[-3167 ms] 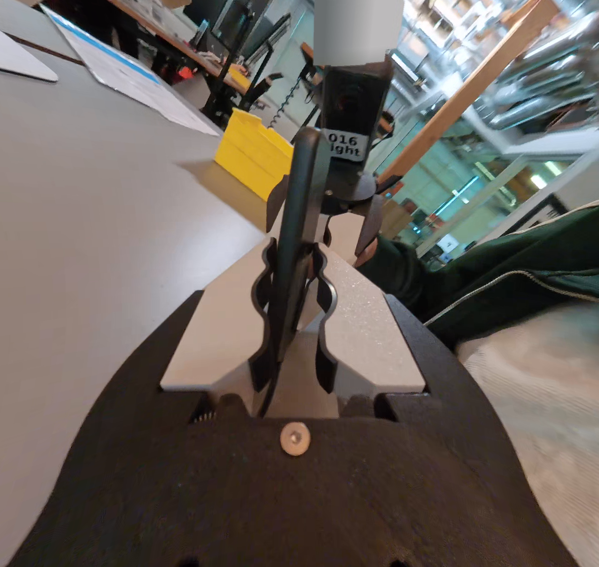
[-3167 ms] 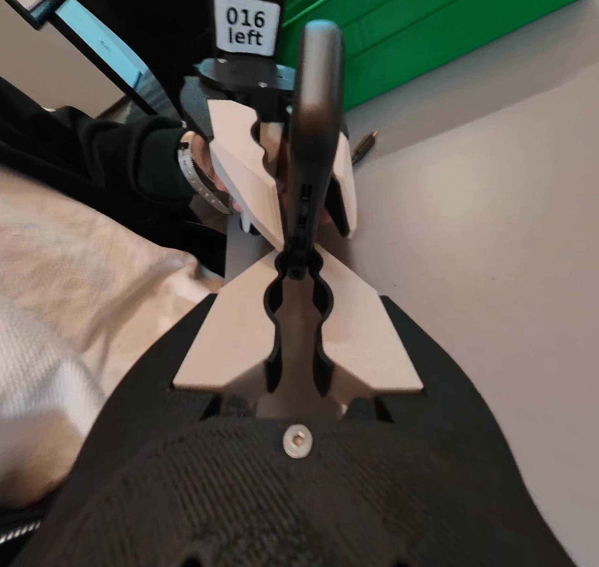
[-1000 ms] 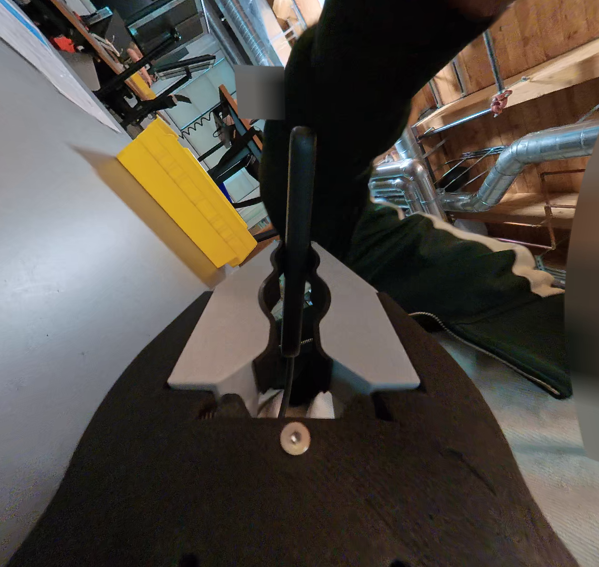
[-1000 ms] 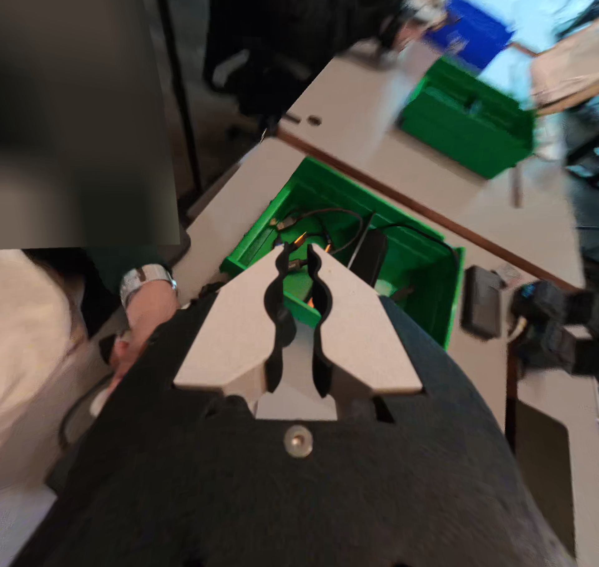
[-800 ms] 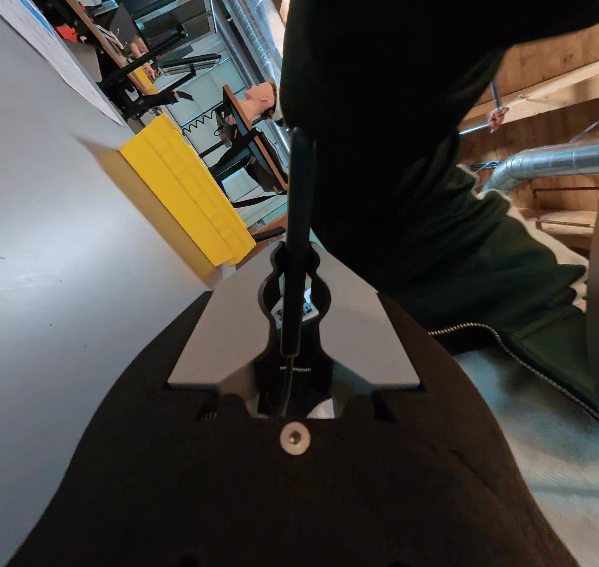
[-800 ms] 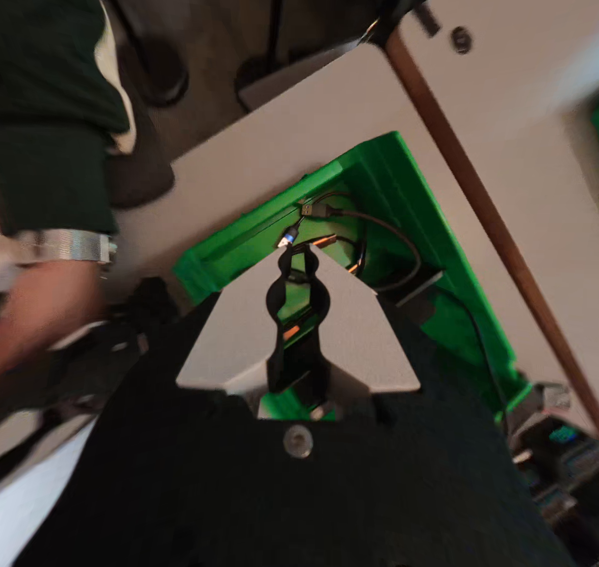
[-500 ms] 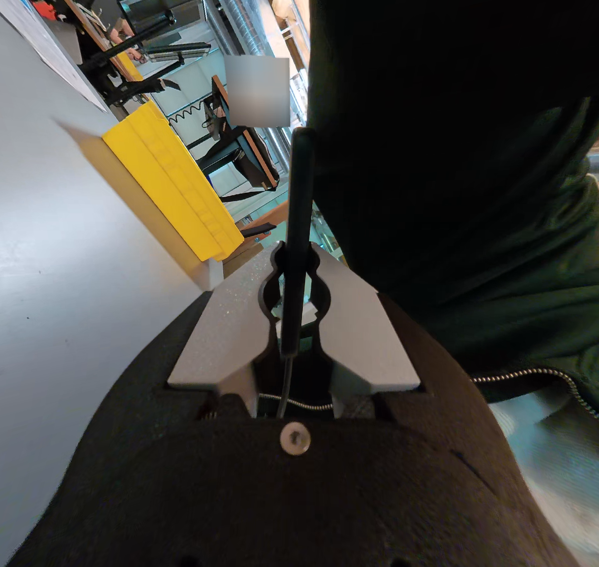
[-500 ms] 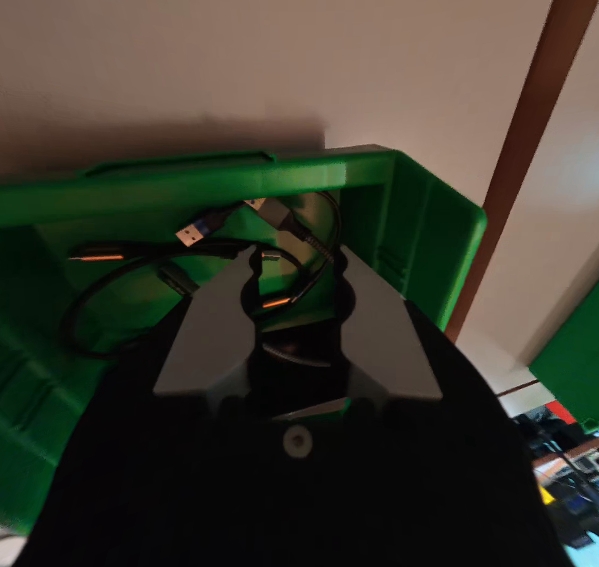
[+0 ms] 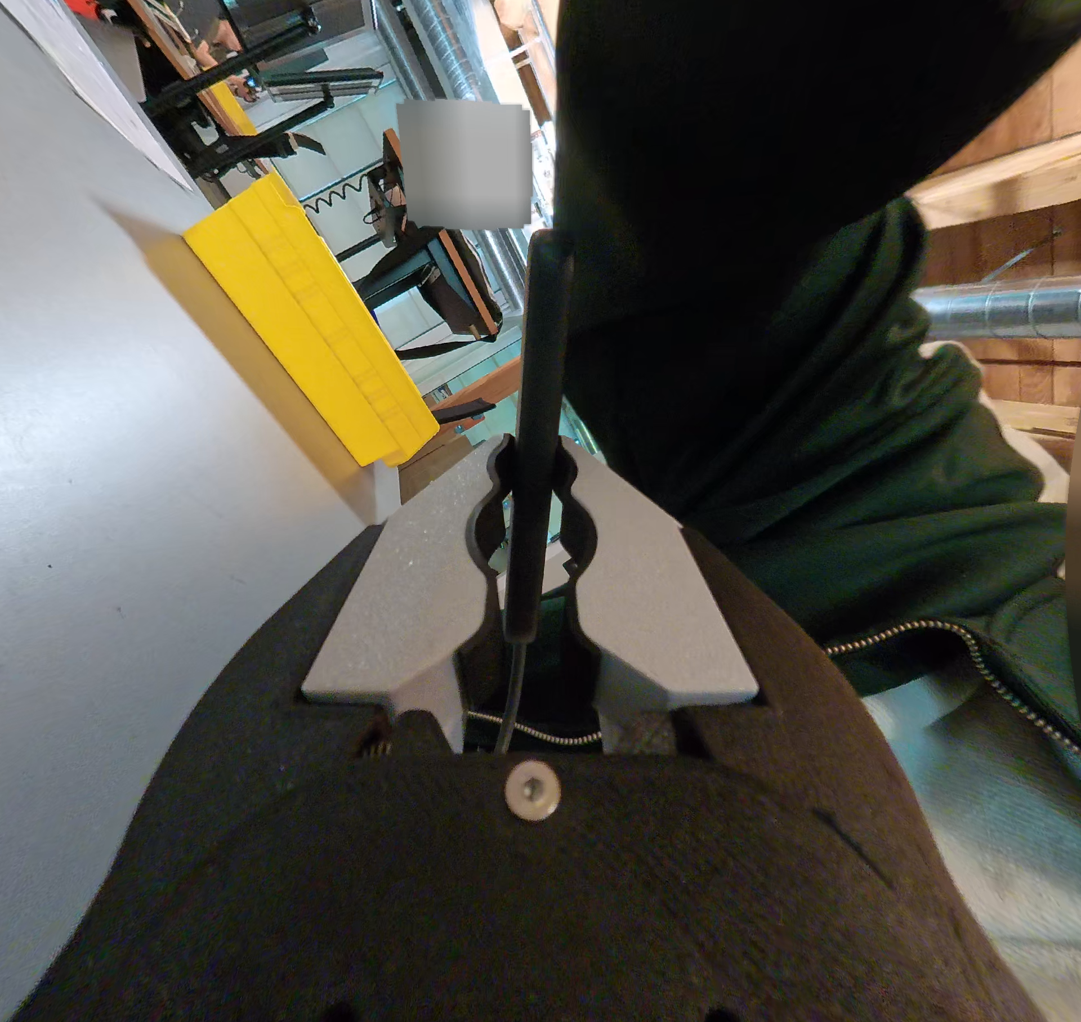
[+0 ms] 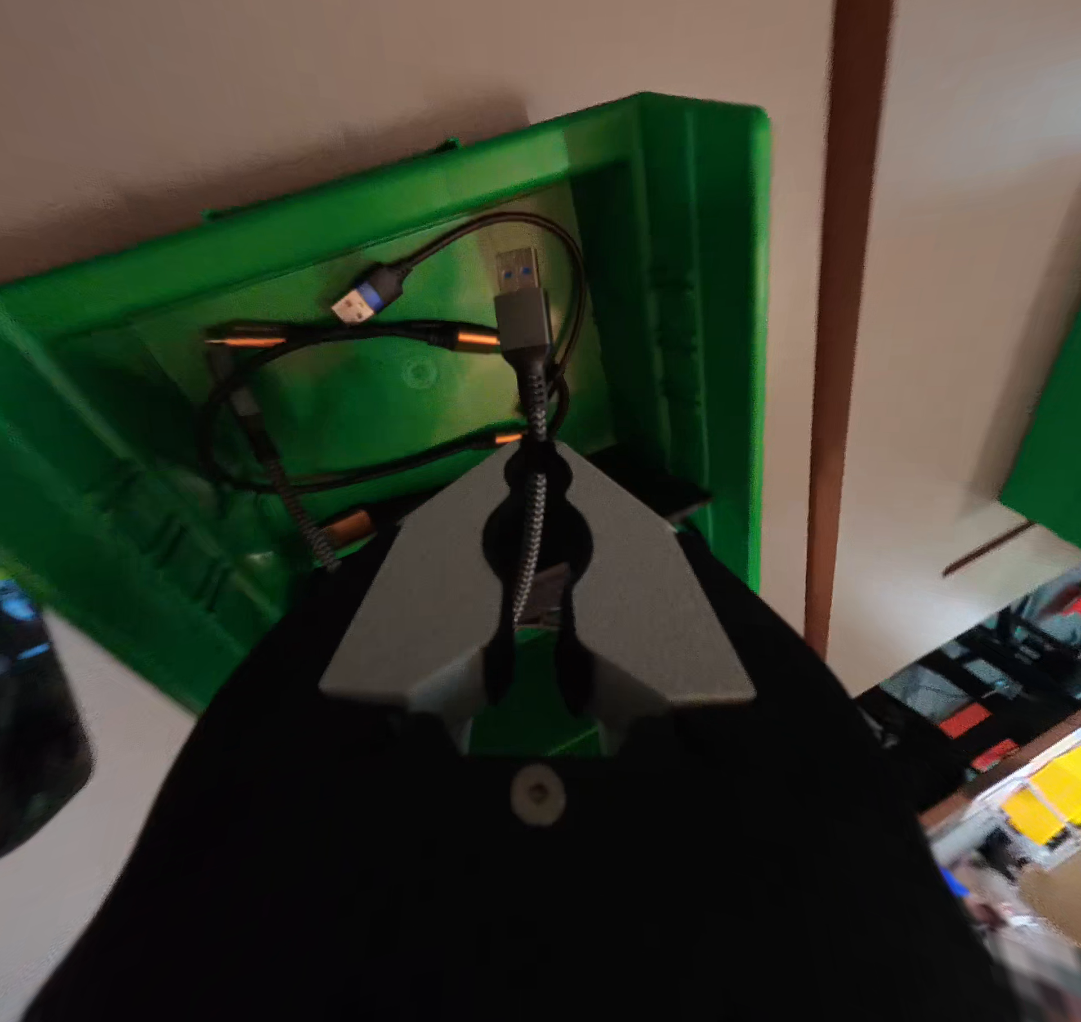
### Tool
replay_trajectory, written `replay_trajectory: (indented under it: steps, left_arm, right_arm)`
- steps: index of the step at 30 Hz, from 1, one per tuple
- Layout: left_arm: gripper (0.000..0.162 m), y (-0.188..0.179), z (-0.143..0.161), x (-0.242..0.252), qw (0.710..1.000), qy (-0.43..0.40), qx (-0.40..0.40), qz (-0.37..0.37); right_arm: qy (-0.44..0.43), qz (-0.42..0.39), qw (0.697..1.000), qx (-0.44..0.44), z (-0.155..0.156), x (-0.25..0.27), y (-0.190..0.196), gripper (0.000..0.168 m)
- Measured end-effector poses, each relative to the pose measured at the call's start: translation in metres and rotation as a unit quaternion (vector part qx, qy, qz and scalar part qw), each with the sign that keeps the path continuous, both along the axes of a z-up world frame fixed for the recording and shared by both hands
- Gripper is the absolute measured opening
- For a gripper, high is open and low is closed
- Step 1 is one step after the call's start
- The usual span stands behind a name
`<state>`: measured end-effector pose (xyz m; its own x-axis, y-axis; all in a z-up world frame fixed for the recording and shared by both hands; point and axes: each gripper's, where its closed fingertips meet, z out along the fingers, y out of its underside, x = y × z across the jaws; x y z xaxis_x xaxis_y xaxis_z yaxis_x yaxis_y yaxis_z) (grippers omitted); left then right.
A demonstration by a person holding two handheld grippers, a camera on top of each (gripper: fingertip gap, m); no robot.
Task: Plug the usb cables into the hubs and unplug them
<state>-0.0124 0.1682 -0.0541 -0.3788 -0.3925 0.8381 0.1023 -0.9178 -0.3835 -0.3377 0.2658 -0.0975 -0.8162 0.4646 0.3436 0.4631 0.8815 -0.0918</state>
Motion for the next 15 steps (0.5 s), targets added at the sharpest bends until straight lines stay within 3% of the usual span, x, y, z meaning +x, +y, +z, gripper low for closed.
replay_trajectory:
  steps: [1,6,11,15]
  left_arm:
    - [0.01,0.0,0.0,0.0,1.0,-0.001,0.0,0.001]
    - [0.01,0.002,0.0,-0.002,1.0,-0.004,-0.004,0.006]
    - [0.01,0.002,-0.001,0.0,1.0,-0.002,-0.004,0.005]
    - [0.01,0.004,-0.001,-0.001,1.0,-0.001,-0.006,0.008]
  right_arm:
    - [0.022,-0.015,1.0,-0.015,0.012,0.007,0.001,0.003]
    - [0.159,-0.103,0.977,-0.096,0.081,0.061,0.014,0.004]
    - [0.304,-0.18,0.919,-0.174,0.149,0.141,0.034,0.004]
    - [0.381,-0.235,0.875,-0.184,0.181,0.212,0.042,0.004]
